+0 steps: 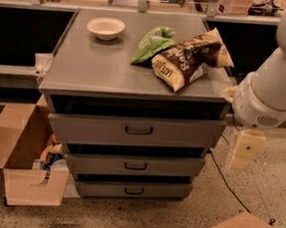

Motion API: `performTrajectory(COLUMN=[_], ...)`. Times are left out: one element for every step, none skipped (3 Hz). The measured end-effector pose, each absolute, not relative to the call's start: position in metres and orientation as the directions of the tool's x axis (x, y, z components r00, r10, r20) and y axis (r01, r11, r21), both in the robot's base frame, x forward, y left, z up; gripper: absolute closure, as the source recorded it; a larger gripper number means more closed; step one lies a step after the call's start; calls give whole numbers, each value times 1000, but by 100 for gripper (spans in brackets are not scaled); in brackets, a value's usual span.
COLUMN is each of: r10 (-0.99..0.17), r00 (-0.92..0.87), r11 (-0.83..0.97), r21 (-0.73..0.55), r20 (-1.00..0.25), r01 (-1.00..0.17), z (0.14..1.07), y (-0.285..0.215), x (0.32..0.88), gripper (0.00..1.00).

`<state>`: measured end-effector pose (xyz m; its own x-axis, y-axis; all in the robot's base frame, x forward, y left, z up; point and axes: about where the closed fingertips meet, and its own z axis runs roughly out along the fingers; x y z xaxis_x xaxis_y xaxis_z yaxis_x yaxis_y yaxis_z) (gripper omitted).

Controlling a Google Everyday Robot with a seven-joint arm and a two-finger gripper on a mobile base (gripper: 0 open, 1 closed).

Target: Open top drawer

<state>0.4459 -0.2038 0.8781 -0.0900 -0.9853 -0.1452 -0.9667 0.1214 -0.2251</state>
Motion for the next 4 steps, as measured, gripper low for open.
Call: performTrajectory(r10=[-987,-982,-975,-974], r00=[-43,-12,-2,-30], r11=[73,45,41,67], r21=[-191,-173,-171,-162], r20=[-158,-187,-221,-224], r01=[-979,-984,-984,-984], z=[827,789,759,704], y=[-199,-194,-190,-188], x=[446,455,473,533], gripper=[0,0,0,0])
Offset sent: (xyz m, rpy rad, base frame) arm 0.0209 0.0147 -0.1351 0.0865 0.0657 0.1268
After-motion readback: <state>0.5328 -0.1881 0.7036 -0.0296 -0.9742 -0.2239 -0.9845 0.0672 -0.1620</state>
